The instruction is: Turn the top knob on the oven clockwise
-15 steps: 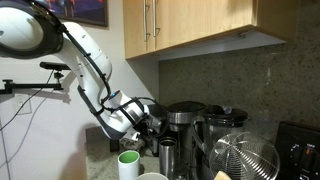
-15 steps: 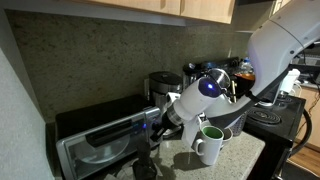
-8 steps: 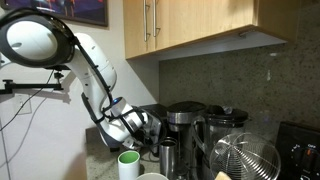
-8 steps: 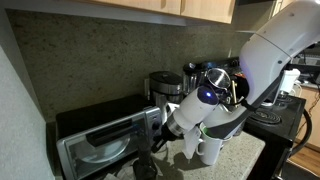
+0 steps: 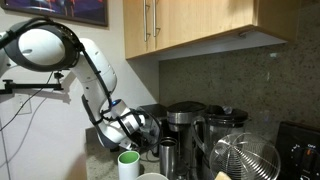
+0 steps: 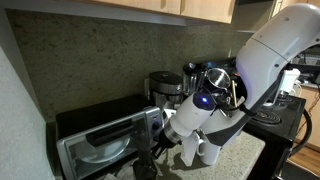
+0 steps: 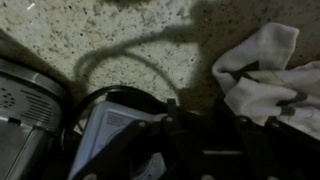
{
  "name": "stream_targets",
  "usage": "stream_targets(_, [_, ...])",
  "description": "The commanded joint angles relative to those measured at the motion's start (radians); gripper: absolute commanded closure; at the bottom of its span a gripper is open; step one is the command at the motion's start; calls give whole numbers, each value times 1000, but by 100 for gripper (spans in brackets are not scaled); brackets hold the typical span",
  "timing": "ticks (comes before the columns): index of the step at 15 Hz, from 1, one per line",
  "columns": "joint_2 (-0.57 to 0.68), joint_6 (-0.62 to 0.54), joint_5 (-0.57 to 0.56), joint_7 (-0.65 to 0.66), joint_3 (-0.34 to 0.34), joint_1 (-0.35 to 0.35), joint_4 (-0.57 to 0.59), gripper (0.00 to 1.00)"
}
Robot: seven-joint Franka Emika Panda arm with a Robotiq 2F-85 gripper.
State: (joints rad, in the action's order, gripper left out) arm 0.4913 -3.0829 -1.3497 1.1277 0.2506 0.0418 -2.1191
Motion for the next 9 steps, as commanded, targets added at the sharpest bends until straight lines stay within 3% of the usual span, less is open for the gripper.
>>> stream_targets(1, [-69, 103, 99, -123, 57, 16, -60, 23])
stream_targets(3, [-92, 174, 187, -223, 101, 30, -79, 10])
stream_targets(4, [-125, 179, 306, -318, 25, -56, -95, 1])
stream_targets(9, [-218, 298, 728, -733, 19, -115, -107, 0])
